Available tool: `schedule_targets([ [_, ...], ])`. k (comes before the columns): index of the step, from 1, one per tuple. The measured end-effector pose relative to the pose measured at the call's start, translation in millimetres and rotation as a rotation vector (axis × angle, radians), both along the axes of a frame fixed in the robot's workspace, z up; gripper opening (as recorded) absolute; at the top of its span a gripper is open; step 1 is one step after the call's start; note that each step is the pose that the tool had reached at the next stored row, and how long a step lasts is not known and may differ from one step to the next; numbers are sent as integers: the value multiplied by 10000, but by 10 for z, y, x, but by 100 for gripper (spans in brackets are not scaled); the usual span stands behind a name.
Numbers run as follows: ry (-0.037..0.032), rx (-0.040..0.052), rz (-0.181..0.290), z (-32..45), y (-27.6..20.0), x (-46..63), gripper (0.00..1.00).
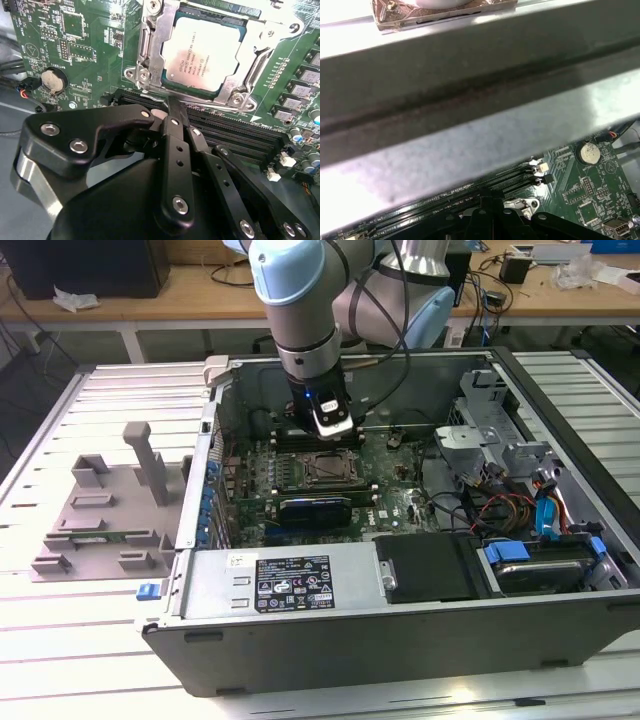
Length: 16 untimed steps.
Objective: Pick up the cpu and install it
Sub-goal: 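Install the first cpu locking lever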
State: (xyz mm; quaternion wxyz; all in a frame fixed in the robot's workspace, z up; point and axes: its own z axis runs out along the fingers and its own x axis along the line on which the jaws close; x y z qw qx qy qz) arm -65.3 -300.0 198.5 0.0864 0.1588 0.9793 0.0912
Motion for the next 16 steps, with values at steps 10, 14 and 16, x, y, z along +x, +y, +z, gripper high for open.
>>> schedule_targets([
  [10, -803, 9, -1, 17, 0, -79, 11],
  [14, -1113, 10, -2, -19, 2, -165, 11],
  [16, -1170, 8, -2, -34, 2, -181, 11],
])
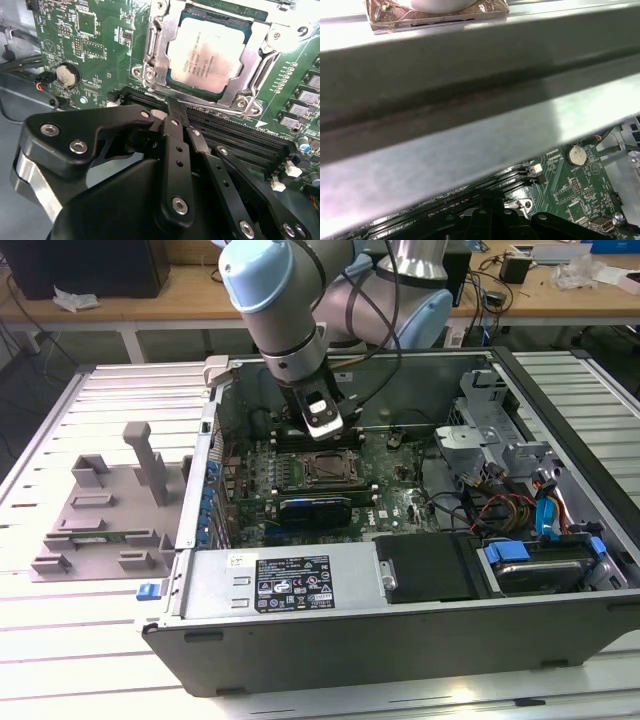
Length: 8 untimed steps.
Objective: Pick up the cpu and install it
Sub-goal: 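Install the first cpu locking lever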
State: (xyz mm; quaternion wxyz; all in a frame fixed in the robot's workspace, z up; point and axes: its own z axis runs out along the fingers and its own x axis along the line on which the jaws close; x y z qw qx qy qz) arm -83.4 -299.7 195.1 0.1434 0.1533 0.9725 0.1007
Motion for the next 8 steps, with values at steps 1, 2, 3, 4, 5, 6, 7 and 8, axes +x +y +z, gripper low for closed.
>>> schedule_targets([
  [1, -22, 0, 0, -6, 1, -9, 11],
  [2, -49, 0, 0, -13, 3, -23, 11],
  [3, -62, 1, -1, -16, 4, -28, 11],
  [4, -75, 1, 1, -18, 4, -32, 11],
  [5, -91, 0, 2, -21, 3, -33, 11],
  [6, -107, -2, 2, -22, 3, -33, 11],
  [7, -120, -9, 2, -23, 3, -33, 11],
  [8, -129, -12, 2, -24, 2, -33, 11],
])
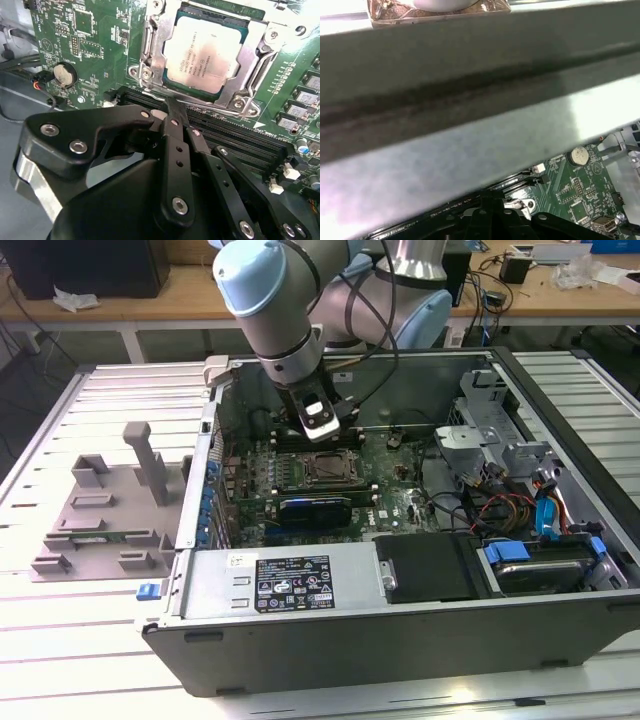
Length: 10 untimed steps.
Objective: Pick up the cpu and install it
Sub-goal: 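Install the first cpu locking lever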
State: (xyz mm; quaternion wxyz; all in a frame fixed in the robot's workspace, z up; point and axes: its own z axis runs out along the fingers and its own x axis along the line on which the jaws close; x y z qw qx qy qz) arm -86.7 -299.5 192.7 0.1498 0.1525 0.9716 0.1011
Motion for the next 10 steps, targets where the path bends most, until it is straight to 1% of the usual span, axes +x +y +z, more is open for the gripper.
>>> schedule_targets([
  [1, -35, -27, -1, -5, -13, 0, 11],
  [2, -62, -27, -1, -12, -16, 0, 11],
  [6, -66, -30, -2, -19, -16, 6, 11],
  [10, -67, -28, -26, -22, -16, 79, 11],
])
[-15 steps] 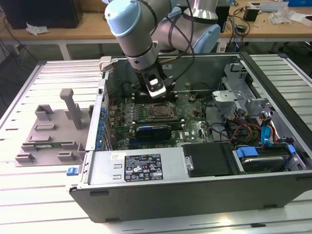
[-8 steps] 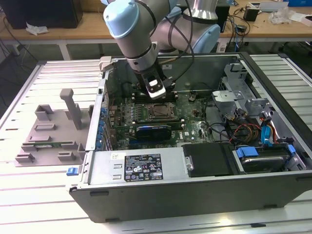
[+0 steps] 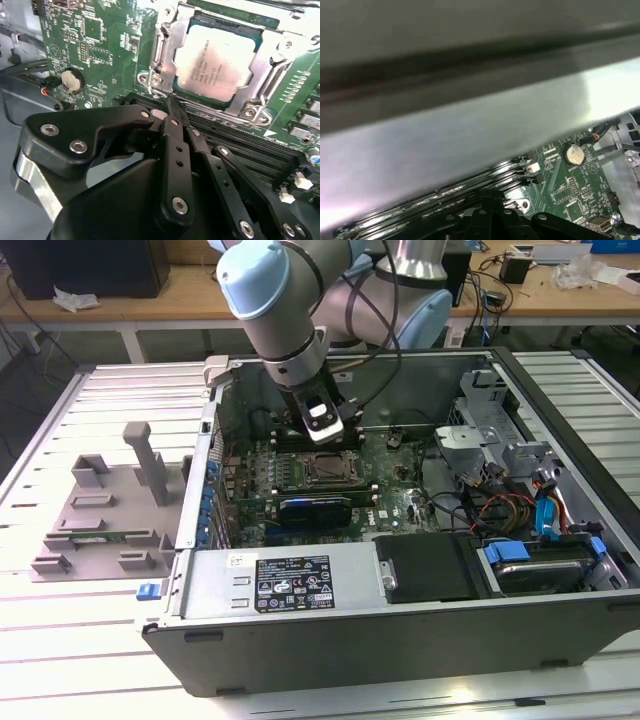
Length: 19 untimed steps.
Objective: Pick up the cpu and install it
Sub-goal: 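Install the first cpu locking lever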
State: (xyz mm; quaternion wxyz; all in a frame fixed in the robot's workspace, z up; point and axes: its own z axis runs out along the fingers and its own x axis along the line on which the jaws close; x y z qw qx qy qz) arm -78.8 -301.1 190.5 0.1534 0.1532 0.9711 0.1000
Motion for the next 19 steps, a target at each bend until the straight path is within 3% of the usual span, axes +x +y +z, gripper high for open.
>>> schedule_targets([
  [2, 2, 4, -7, -2, -3, 17, 11],
  [4, 3, 154, -5, -2, -7, 17, 11],
  [7, 3, 464, -5, -2, -10, 17, 11],
  [9, 0, 530, -5, -4, -21, 17, 11],
  [12, 0, 540, -10, 6, -30, 17, 11],
  [17, 2, 499, -32, 138, -31, 17, 11],
  [19, -1, 183, -56, 154, -31, 19, 11],
])
